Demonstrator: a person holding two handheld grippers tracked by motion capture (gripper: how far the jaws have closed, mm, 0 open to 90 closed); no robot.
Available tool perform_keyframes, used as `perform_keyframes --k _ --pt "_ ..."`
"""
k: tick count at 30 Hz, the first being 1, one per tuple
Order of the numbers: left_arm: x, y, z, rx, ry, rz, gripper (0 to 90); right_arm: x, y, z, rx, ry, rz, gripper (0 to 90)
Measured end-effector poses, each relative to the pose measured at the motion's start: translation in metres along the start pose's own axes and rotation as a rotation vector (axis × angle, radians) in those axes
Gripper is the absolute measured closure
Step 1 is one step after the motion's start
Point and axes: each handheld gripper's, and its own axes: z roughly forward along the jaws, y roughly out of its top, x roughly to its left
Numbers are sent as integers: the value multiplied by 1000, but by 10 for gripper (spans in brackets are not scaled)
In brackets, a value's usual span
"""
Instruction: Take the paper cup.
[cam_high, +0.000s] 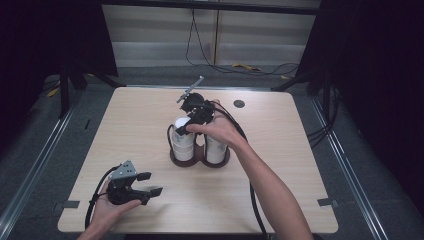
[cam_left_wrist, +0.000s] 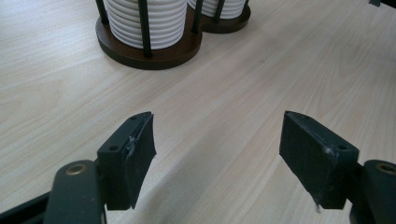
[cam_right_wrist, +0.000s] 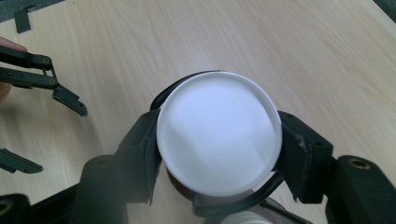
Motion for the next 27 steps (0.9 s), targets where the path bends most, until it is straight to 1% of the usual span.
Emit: perform_keyframes --k 4,11,15,18,19,21,22,23,25,26,27 --pt "0 0 0 -1 -1 -2 263 0 -1 -5 -16 -1 1 379" --pt "1 0 0 -2 -1 -5 251 1 -4 -7 -36 0 3 380" --pt "1 0 0 -5 5 -7 248 -2 -8 -10 -65 0 10 380" --pt "1 0 -1 -5 6 -7 247 -2 -9 -13 -74 0 10 381" --pt "1 0 -1 -6 8 -8 246 -1 -10 -15 -86 2 2 380" --pt "1 0 -1 -14 11 -5 242 -1 -10 -16 -94 4 -1 380" --pt "1 0 -1 -18 19 -6 242 -1 -10 -17 -100 6 0 380" --pt "2 0 -1 -27 27 -12 224 -1 -10 -18 -106 5 0 381" --pt "3 0 0 -28 21 -15 220 -1 -10 -19 -113 6 0 380" --pt "3 -1 -1 -41 23 -20 220 -1 -10 -21 -119 3 0 381" --pt "3 -1 -1 -41 23 -20 220 -1 -10 -21 -119 3 0 381"
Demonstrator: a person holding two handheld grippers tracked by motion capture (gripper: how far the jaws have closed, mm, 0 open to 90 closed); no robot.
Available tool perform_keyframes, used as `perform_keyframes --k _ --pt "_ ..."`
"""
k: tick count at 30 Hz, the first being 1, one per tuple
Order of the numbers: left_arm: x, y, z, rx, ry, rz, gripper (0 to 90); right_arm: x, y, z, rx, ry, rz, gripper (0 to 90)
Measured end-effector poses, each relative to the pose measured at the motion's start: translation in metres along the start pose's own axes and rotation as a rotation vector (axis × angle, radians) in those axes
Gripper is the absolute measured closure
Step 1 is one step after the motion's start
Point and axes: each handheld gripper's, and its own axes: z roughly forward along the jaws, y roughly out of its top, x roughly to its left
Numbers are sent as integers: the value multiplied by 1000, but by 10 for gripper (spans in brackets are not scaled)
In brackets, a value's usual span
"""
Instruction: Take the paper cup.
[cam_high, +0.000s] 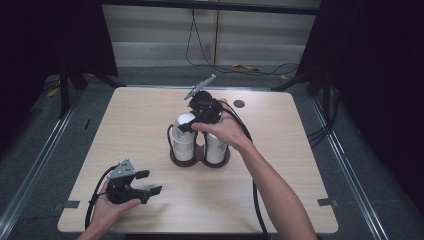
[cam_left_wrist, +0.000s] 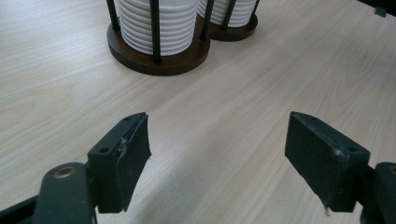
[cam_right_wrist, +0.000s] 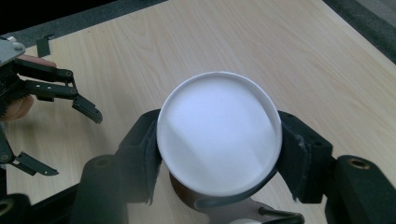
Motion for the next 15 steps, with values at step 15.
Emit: perform_keyframes --k 15 --pt "3 3 -1 -67 -27 -42 180 0 -4 -14 -83 5 3 381"
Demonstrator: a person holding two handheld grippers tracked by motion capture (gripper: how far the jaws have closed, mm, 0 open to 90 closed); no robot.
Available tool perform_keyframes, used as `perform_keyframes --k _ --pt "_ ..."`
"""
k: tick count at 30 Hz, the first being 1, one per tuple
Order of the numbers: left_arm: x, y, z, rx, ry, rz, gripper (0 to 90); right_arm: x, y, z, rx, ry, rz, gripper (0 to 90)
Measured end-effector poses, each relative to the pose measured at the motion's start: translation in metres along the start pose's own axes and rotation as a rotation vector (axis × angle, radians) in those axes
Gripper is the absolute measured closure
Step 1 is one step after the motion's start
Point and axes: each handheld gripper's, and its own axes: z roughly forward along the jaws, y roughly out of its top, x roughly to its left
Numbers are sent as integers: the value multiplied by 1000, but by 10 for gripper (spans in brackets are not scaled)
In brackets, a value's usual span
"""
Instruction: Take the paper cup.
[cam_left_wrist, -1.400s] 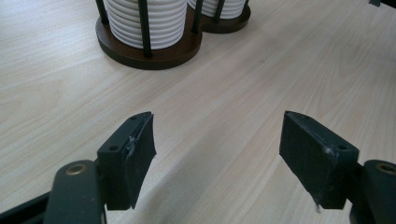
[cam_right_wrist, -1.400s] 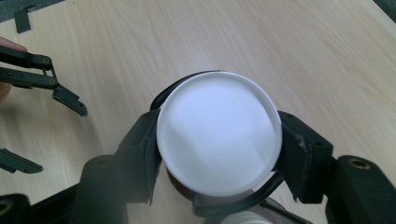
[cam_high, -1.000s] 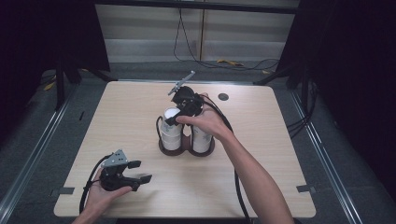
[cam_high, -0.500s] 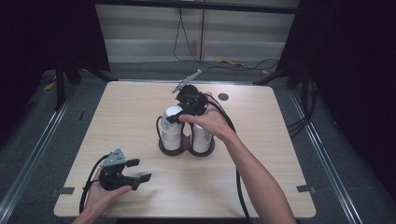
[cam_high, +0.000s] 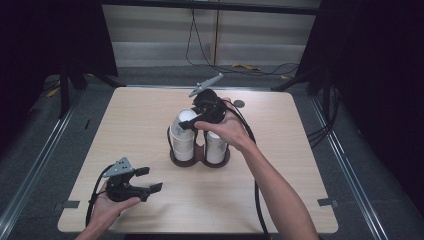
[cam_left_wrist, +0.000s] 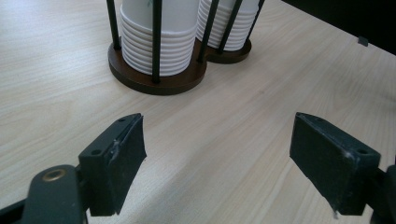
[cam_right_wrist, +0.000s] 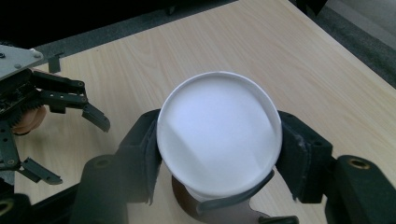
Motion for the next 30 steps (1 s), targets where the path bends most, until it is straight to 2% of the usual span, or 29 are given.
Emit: perform_keyframes --k 2,5,8,13,16,23,25,30 --pt "0 0 0 0 -8 -9 171 0 -1 -1 -1 2 3 381" --pt "0 2 2 3 -3 -16 171 0 -4 -7 -30 0 15 381" --pt "-1 3 2 0 -2 -15 187 0 -5 -11 -45 1 15 381" --pt "-3 10 5 5 -29 -1 186 6 -12 -22 -75 10 13 381" --pt "-3 13 5 3 -31 1 186 8 -16 -25 -88 16 15 382" --pt "-4 32 -3 -43 -32 19 184 15 -26 -31 -128 42 25 382" --pt "-7 40 -1 -47 -35 39 184 19 -32 -34 -146 53 33 382" --pt "-12 51 6 -57 -49 57 177 25 -42 -34 -164 68 42 382"
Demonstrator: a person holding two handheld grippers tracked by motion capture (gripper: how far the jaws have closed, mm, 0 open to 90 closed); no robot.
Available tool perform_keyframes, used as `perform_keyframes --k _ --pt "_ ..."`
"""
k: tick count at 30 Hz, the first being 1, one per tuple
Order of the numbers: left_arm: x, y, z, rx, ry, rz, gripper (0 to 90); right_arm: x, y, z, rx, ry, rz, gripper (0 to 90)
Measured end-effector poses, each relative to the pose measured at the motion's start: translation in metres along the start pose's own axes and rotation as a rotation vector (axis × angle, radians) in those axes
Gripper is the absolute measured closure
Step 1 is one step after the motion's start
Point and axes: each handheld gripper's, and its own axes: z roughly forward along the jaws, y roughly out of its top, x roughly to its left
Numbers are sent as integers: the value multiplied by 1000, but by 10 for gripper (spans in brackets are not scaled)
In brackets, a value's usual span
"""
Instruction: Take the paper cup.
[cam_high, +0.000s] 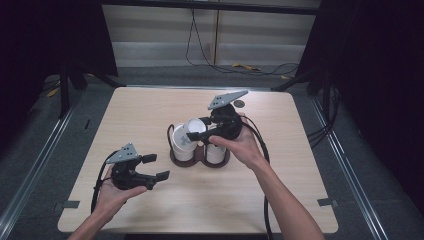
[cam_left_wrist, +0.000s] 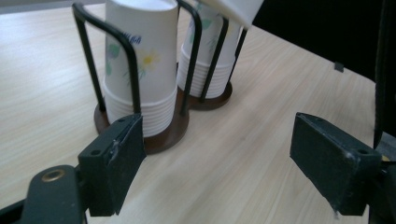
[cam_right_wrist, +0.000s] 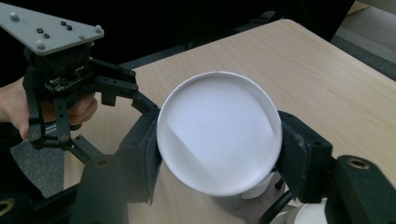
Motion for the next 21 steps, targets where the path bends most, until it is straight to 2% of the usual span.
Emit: perform_keyframes --k 5,8,12,14,17,20,21 --pt "-3 6 7 -9 -14 6 168 4 -10 0 -1 7 6 382" --pt "-5 9 13 -16 -37 8 171 6 -18 -3 -18 22 21 382" --pt "-8 14 19 -32 -53 17 193 7 -32 -6 -45 42 59 381" --pt "-9 14 20 -32 -54 22 194 7 -35 -6 -46 41 61 381" --pt "-10 11 25 -30 -62 18 194 6 -51 -6 -60 56 95 381" --pt "-11 10 26 -25 -67 18 192 6 -58 -6 -69 58 108 382" --pt "-11 10 25 -28 -70 25 191 5 -65 -6 -84 66 129 382"
